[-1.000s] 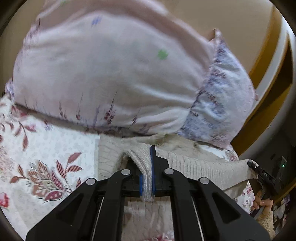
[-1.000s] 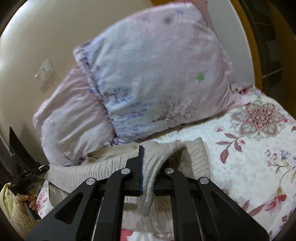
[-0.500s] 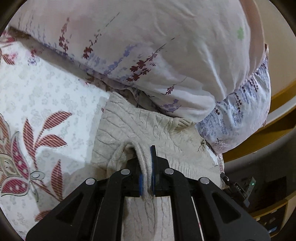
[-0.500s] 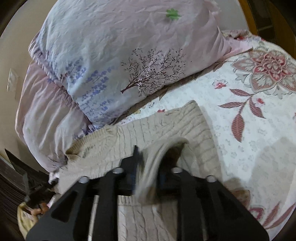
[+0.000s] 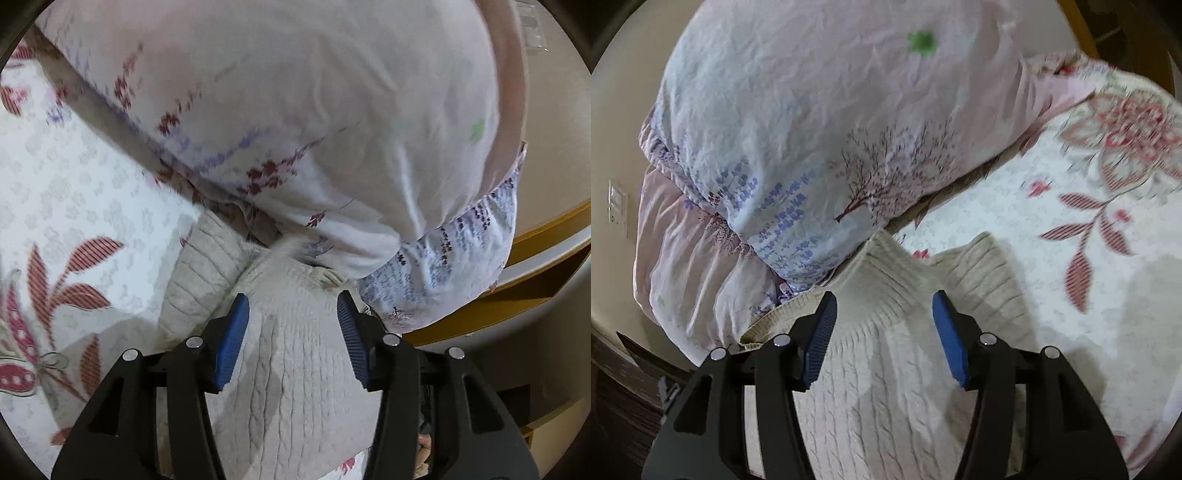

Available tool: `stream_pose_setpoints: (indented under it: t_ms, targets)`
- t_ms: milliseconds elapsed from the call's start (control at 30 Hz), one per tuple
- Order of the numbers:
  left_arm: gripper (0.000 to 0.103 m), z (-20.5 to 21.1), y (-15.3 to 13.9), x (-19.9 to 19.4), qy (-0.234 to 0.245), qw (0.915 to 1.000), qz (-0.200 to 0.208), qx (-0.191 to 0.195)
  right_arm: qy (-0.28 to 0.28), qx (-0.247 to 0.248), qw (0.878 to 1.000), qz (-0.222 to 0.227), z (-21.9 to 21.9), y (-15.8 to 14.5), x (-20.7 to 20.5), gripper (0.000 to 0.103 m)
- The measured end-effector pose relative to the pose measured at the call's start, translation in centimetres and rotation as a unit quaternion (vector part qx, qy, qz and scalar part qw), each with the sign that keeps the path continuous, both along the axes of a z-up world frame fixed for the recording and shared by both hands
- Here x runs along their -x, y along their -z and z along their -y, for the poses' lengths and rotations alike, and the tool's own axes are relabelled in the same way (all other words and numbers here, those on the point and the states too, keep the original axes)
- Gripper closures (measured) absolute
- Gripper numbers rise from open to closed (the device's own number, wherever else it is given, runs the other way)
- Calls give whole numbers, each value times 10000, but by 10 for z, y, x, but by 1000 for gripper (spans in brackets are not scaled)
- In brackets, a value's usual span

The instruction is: Fold small clothes

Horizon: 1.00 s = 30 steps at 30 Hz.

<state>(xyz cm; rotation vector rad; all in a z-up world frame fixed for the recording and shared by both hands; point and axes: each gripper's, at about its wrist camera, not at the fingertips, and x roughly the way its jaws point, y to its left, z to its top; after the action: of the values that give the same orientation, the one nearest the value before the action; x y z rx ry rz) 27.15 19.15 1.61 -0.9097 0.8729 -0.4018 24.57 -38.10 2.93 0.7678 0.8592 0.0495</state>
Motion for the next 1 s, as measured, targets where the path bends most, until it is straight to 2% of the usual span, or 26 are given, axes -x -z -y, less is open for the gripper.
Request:
stream_pose_setpoints:
  t_ms: [133, 267, 400, 600, 667, 700, 800, 867, 1000]
  targets:
    - [53, -9, -5, 13, -68, 9991, 103, -412, 149, 337, 9992, 179, 14, -19, 20, 49]
    - [53, -11, -8, 29, -29, 9957, 217, -900, 142, 695, 9974, 119, 22, -26, 36, 50]
    - [53, -7, -10, 44, 30, 9899, 269, -1395, 39, 1064, 9943, 17, 21, -22, 53, 55]
    - [54, 4, -5, 55, 206, 9829, 249, -1815, -233, 1324, 9907, -190, 10, -9, 62, 59]
    - [60, 9, -1, 57, 289, 9813, 199, -1892, -367, 1415, 9888, -315, 4, -2, 61, 67]
    - [62, 11, 1, 58, 317, 9804, 170, -1937, -434, 1497, 9870, -389, 1, 1, 61, 78]
    - [75, 12, 5, 59, 329, 9775, 113, -2081, -515, 1871, 9800, -445, -8, 5, 65, 89]
    - [94, 12, 7, 58, 359, 9776, 67, -2072, -464, 1826, 9814, -372, -7, 1, 69, 93]
    - [95, 11, 7, 60, 393, 9781, 67, -2043, -391, 1761, 9832, -284, -5, -7, 77, 95]
